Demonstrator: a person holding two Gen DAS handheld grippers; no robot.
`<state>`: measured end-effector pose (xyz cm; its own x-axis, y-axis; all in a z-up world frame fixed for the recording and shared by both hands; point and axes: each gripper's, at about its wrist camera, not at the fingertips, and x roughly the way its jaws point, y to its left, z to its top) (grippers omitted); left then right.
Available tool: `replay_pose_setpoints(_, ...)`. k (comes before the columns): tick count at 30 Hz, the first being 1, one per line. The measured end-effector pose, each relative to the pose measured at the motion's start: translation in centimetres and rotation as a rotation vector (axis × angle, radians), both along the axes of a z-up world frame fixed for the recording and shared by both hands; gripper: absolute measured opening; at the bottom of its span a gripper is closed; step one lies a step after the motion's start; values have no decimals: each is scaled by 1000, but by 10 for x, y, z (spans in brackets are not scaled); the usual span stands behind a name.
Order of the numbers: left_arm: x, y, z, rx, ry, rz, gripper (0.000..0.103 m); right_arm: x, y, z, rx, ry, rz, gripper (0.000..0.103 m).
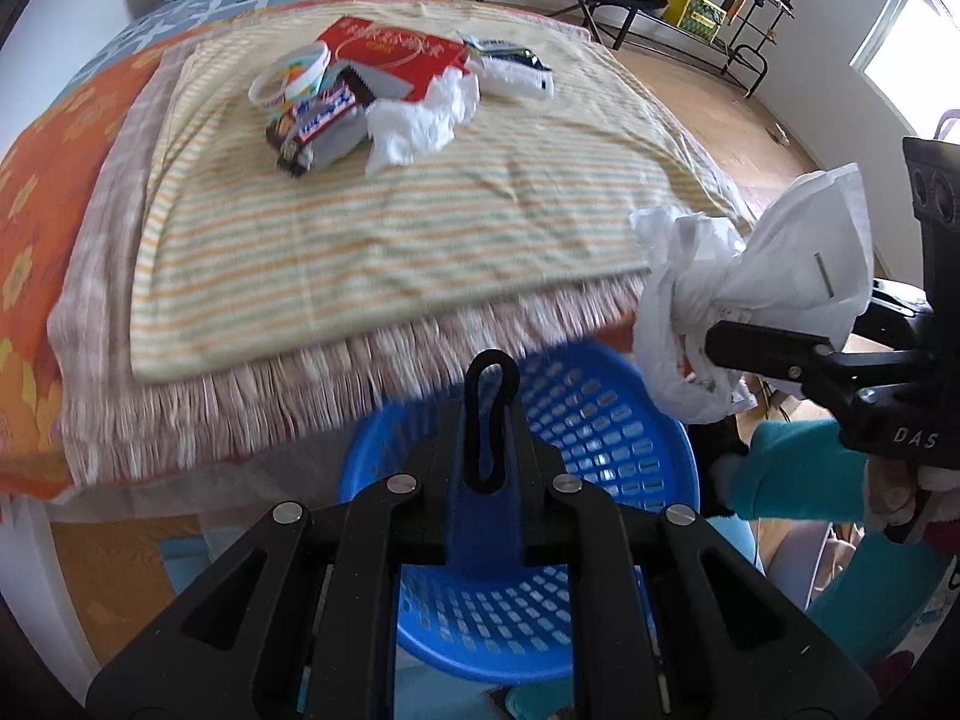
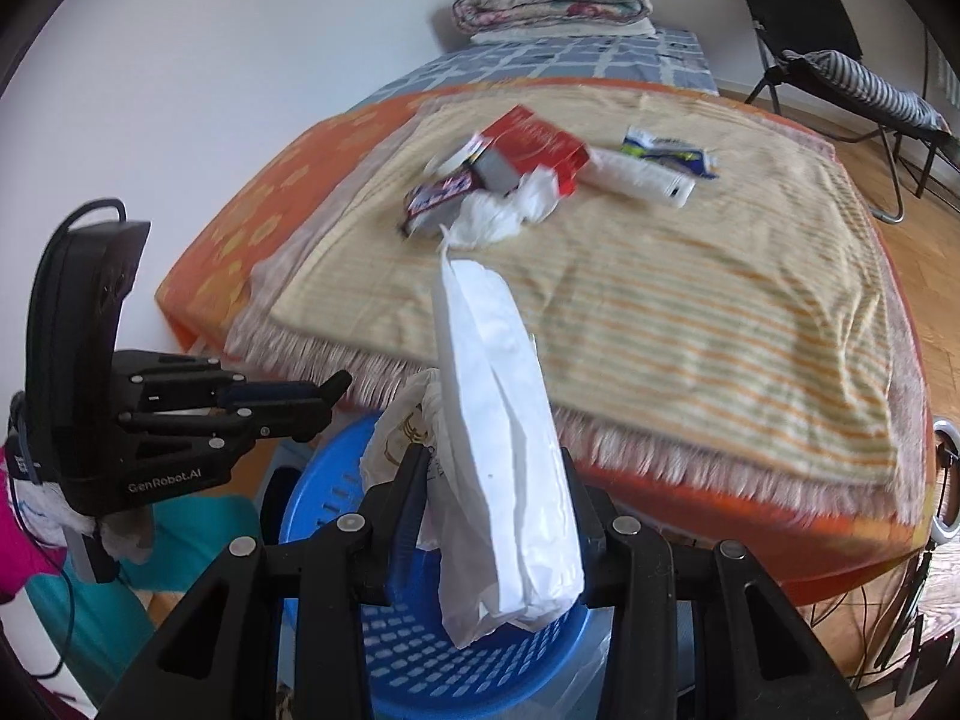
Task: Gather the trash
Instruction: 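Carry both items over the blue basket and open both tools to drop them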
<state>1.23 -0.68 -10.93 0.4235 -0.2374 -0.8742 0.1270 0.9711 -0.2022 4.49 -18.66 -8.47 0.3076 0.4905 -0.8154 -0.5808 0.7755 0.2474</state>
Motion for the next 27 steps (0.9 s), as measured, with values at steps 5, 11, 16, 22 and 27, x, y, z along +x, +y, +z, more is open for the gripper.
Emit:
replay_pose_setpoints(5, -19, -3, -13, -3, 27, -9, 11, -15, 5, -13, -14, 26, 17, 42)
replay_pose_setpoints(11, -32, -5, -28, -11, 61, -7, 11, -27, 10, -26, -34, 47, 35, 44)
replay_pose_setpoints(16, -37, -4, -35, -16, 76, -4, 11, -35, 13, -34, -50, 56, 44, 44)
replay_pose_setpoints(22, -37, -2, -41, -20, 96, 1, 12, -37, 15, -39, -63, 68, 48, 48)
replay_pose_setpoints(27, -35, -1, -42, -22, 92, 3, 36, -37, 16, -39, -66, 64, 42, 62)
